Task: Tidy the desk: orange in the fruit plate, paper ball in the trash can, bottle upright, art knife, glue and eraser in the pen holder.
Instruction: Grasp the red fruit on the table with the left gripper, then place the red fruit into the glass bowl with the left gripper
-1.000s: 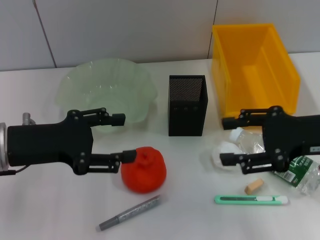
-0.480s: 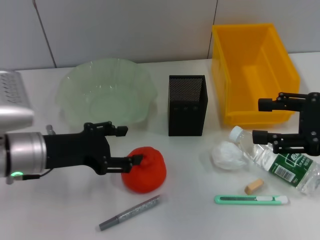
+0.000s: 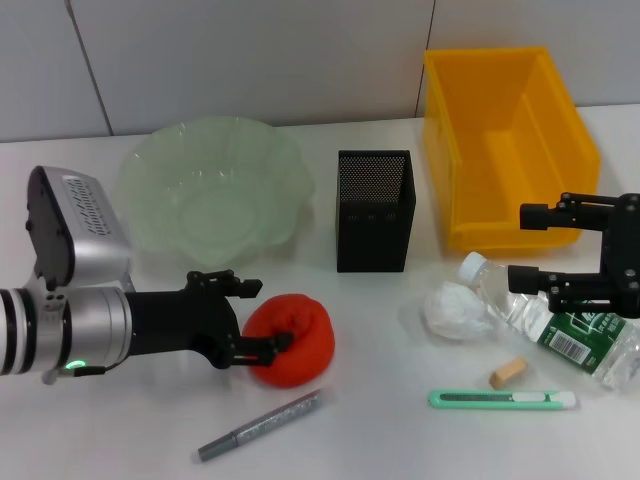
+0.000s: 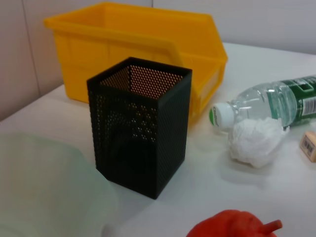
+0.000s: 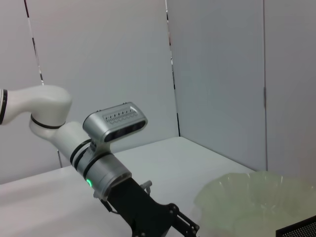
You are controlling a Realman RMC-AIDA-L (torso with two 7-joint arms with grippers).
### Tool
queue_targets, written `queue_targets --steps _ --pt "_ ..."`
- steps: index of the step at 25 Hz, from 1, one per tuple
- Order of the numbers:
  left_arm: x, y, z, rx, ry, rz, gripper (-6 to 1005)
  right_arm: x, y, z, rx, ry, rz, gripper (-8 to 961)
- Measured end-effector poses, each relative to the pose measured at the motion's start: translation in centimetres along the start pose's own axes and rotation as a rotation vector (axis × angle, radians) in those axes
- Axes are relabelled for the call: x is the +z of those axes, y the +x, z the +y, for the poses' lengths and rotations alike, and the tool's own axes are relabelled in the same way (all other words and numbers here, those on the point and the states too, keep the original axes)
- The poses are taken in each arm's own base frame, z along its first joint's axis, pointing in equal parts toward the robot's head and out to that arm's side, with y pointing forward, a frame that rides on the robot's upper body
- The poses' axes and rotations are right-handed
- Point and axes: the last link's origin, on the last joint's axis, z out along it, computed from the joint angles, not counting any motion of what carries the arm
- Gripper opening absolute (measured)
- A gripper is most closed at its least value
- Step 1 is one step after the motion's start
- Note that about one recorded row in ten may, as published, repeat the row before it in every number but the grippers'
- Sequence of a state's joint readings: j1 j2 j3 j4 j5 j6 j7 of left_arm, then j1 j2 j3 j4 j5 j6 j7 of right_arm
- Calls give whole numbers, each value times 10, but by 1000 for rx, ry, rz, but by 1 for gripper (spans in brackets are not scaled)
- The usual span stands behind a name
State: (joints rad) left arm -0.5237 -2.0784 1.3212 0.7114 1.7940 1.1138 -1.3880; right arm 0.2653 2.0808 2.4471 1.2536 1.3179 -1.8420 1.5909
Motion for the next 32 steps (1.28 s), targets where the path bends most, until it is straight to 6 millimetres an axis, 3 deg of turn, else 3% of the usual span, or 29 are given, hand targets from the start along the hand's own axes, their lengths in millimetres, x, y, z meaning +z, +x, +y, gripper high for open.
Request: queue_targets --steps 15,20,23,29,32 --pt "6 4 1 -22 9 15 760 1 1 -1 4 4 -10 739" --pt "7 4 0 -20 12 13 510 1 2 -2 5 4 -14 736" --pt "7 4 0 -19 13 14 269 1 2 -2 6 4 -15 735" --pt "5 7 2 -24 4 34 113 2 3 -3 9 8 -18 733" --pt "0 14 4 -30 -21 86 101 0 3 -4 13 17 -23 731"
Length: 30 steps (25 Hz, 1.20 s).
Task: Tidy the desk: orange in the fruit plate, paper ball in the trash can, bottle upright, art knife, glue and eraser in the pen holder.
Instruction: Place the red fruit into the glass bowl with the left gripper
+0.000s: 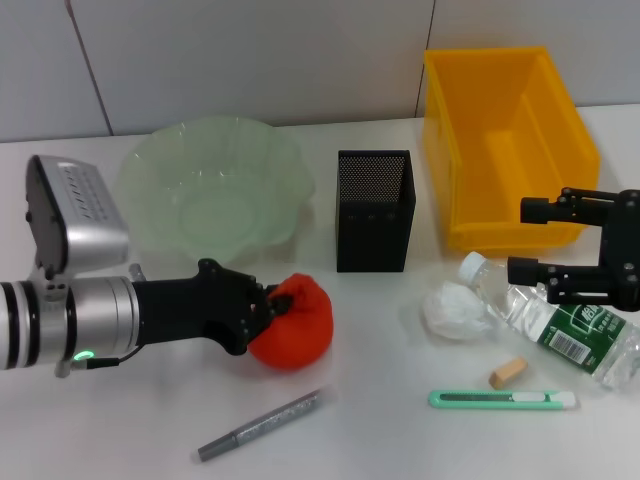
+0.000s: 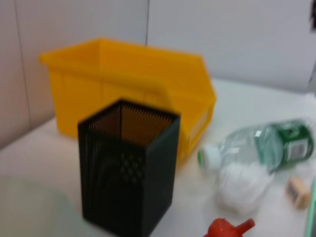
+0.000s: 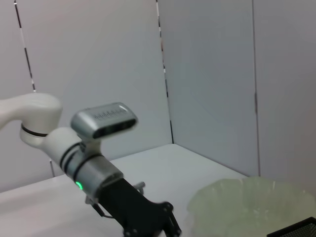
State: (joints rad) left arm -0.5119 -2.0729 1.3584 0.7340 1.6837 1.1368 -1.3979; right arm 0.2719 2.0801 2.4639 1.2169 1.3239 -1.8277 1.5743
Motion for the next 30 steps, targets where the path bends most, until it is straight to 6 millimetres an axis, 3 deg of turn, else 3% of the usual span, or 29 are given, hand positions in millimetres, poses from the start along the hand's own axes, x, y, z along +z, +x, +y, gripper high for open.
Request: queue_targets --steps 7,8,10,13,17,23,30 --pt "-38 27 2 33 21 172 72 -3 2 -1 15 18 -13 728" --pt "-54 38 -4 34 62 248 68 -4 3 -2 18 21 -16 728" --pt "-60 41 -7 30 83 278 61 -4 3 -2 19 20 -17 727" --pt "-81 50 -31 -28 218 396 51 -4 3 -1 18 18 -17 726" --pt "-77 51 -51 -79 293 425 52 -3 3 -1 21 14 -21 724" --pt "-48 46 -80 -172 411 371 53 -2 4 0 25 4 -38 722" --pt "-30 38 -94 -215 492 291 72 -2 7 2 36 1 -43 719"
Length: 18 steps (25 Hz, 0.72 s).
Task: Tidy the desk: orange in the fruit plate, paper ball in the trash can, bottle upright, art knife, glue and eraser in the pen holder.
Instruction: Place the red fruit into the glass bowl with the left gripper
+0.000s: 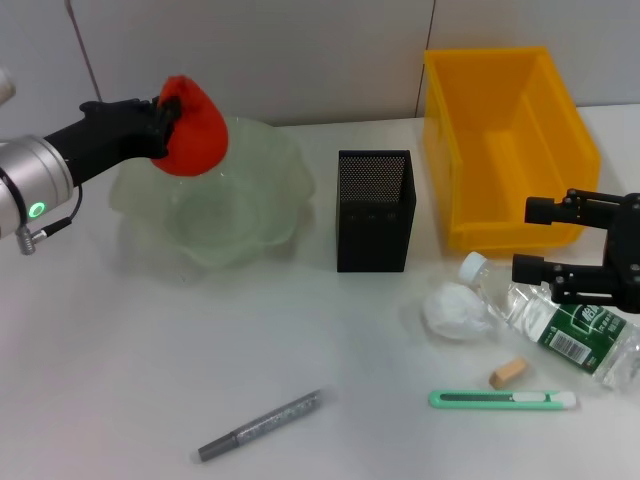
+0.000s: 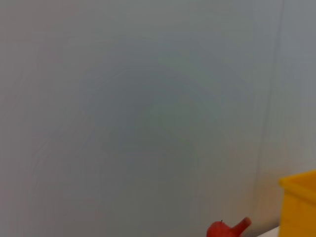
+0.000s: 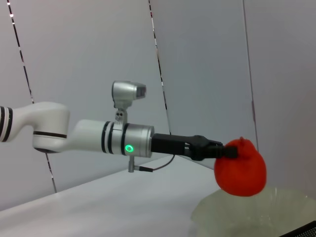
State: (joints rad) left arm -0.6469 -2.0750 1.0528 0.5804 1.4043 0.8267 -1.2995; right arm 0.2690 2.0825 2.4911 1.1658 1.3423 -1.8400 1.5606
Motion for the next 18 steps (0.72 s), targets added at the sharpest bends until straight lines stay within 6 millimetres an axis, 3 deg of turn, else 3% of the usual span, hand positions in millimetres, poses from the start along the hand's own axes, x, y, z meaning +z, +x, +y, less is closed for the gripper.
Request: queue_targets --steps 18 --pt "14 -15 5 10 25 -70 121 3 1 -1 10 -9 -4 711"
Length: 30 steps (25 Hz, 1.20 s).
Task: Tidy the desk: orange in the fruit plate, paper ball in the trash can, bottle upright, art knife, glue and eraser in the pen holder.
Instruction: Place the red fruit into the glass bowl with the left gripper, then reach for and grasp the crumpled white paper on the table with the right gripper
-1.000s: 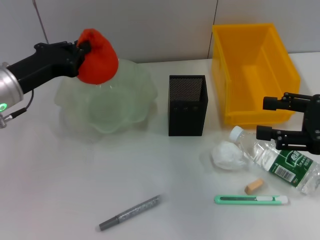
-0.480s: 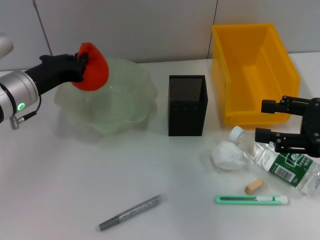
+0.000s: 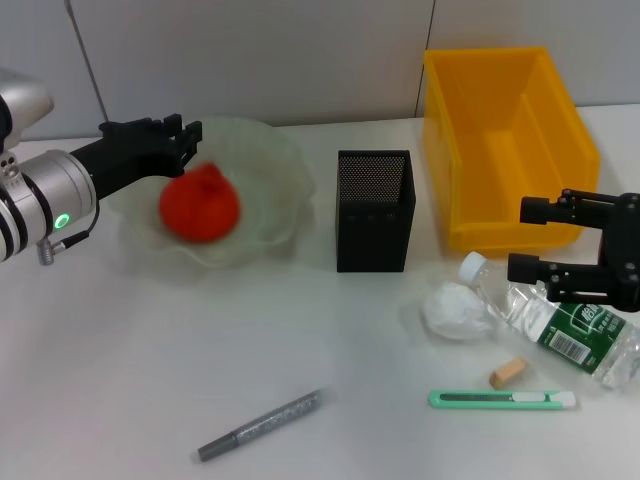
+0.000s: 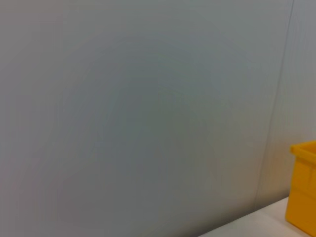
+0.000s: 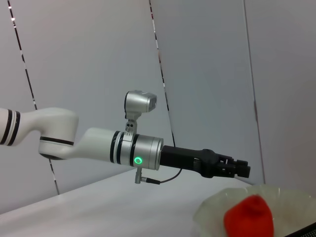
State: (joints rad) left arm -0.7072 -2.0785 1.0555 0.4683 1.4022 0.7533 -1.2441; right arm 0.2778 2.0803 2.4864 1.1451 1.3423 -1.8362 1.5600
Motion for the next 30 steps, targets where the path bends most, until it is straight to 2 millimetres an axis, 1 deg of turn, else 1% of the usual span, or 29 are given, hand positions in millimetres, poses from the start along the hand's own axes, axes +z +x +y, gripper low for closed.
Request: queue_targets --steps 1,4,7,9,10,11,14,15,16,19,23,24,25,26,28,29,30 --pt "1 1 0 2 2 -1 124 0 0 0 0 0 0 711" --pt "2 2 -1 -4 10 -2 309 0 1 0 3 0 0 709" --pt "3 3 -1 -9 11 -1 421 -1 2 1 5 -2 2 708" --pt "3 4 3 -4 -13 4 488 -2 2 1 7 0 5 707" --pt "1 6 8 3 -61 18 517 -2 3 1 9 5 8 707" --pt "1 6 8 3 -61 18 546 -3 4 0 10 9 10 706" --pt "-8 10 11 -1 -115 57 633 -3 4 0 11 12 12 705" --pt "-18 13 11 -3 -144 84 662 -3 4 0 11 13 13 705" --pt "-18 13 11 -3 -144 84 691 -3 4 0 11 13 13 704" --pt "-34 16 12 -12 -196 109 778 -3 4 -1 12 16 13 703" --pt "-60 16 16 -4 -281 141 788 1 2 -8 38 43 27 701" --pt "-70 15 20 12 -323 148 790 3 1 -10 47 50 36 701" --pt "-75 15 23 25 -348 150 790 5 -1 -15 66 63 53 700" --pt "-75 15 23 25 -348 150 790 5 -1 -15 66 63 53 700" --pt "-87 12 31 65 -422 143 790 7 -5 -19 86 71 73 699" --pt "-95 10 39 99 -477 129 790 8 -8 -21 97 74 87 699" --pt "-98 6 45 120 -514 111 790 11 -13 -25 122 75 117 698"
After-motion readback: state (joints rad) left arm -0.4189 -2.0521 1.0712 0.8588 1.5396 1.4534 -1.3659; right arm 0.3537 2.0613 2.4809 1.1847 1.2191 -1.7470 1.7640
